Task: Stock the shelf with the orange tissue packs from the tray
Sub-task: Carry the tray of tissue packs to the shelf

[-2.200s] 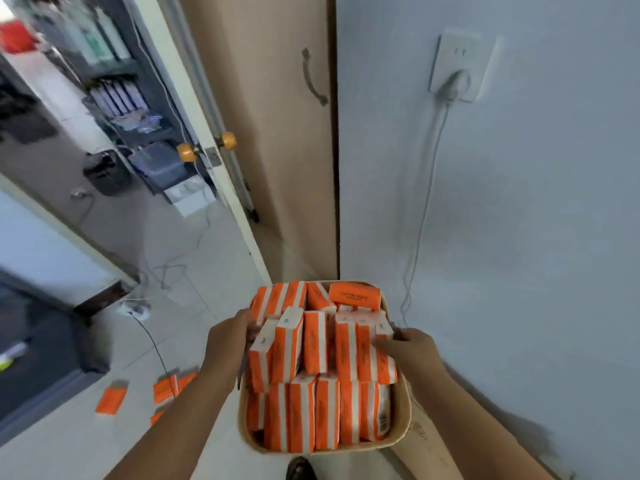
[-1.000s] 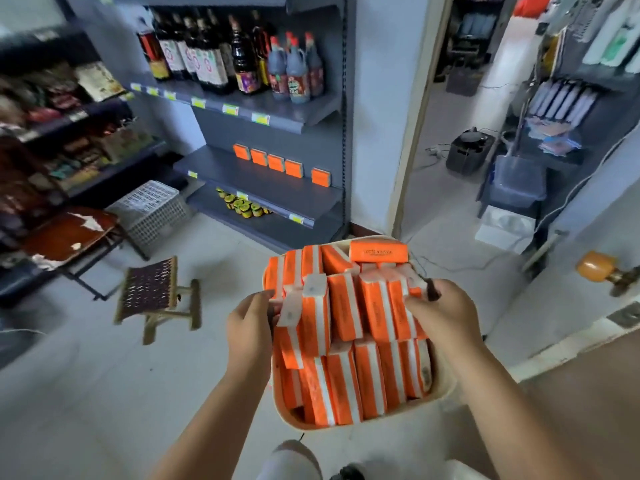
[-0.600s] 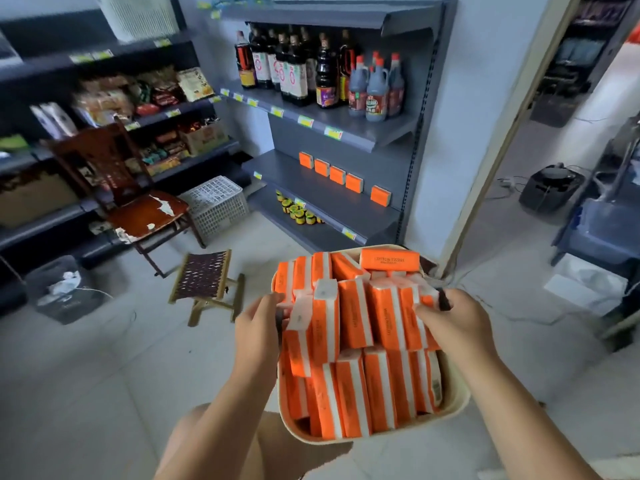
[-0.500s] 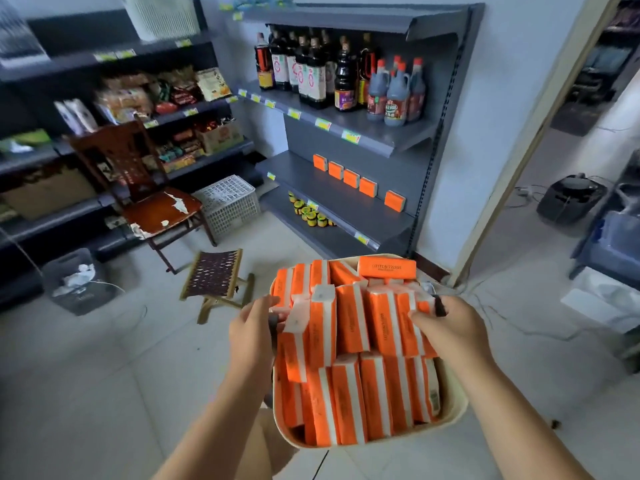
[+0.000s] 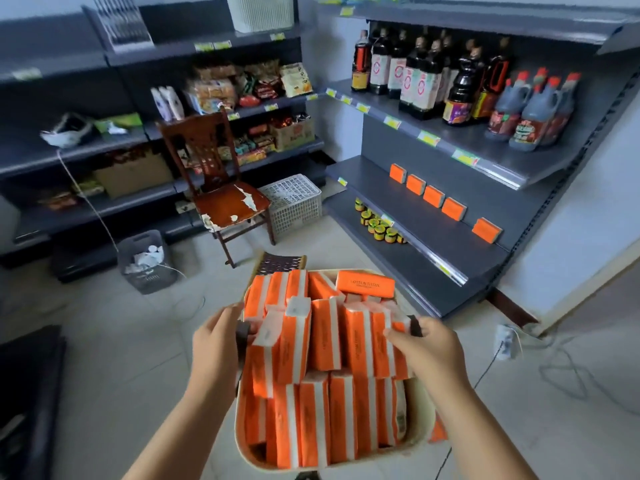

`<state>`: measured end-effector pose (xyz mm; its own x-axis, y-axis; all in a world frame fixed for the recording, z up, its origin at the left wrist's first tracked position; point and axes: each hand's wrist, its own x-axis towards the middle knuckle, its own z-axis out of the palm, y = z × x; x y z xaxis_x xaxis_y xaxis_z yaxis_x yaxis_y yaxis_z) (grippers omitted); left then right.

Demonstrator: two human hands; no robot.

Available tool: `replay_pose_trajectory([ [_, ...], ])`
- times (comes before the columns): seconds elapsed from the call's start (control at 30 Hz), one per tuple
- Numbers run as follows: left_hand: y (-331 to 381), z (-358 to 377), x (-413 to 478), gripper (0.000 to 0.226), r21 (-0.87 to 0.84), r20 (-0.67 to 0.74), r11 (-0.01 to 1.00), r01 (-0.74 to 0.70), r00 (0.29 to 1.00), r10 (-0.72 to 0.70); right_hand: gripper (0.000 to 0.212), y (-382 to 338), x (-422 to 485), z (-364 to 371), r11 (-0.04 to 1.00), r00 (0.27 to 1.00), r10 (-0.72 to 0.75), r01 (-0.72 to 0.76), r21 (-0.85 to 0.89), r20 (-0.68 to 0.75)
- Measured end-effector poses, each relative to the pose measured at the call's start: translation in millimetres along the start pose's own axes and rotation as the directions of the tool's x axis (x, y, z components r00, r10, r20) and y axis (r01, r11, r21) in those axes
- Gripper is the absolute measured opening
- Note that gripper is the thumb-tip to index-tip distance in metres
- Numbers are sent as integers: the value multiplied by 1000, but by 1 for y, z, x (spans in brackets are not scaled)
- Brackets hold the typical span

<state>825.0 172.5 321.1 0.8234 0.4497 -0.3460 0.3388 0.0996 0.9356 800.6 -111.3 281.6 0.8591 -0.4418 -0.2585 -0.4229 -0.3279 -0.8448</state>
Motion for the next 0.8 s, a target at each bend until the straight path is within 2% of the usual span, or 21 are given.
replay_pose_trajectory([
  [0.07,15,-21,25,22,16,-37,1000,-27,999,27,28,-25,8,28,998,999,-34,33,47,24],
  [0.17,44,-44,54,21,10,-87,997,-71,994,72,61,-69,26,59,978,993,-109,100,185,37],
  [0.2,57,-49,63,20,6,-95,996,-92,991,92,66,-85,33,66,970,990,-138,128,208,36],
  [0.33,106,-60,90,18,19,-114,997,-70,991,72,47,-139,54,87,944,974,-227,216,251,14],
  [0.5,126,-62,120,13,9,-112,999,-45,993,46,37,-170,84,108,931,966,-258,253,264,-15],
  [0.6,126,-56,143,20,10,-104,1000,-26,994,27,42,-179,107,121,936,958,-285,280,214,-6],
  [0.73,134,-32,178,20,9,-95,1000,19,995,-18,34,-190,159,141,948,961,-276,266,175,33],
  [0.8,141,-15,200,19,2,-112,999,52,992,-52,45,-191,193,150,961,966,-245,230,154,87],
])
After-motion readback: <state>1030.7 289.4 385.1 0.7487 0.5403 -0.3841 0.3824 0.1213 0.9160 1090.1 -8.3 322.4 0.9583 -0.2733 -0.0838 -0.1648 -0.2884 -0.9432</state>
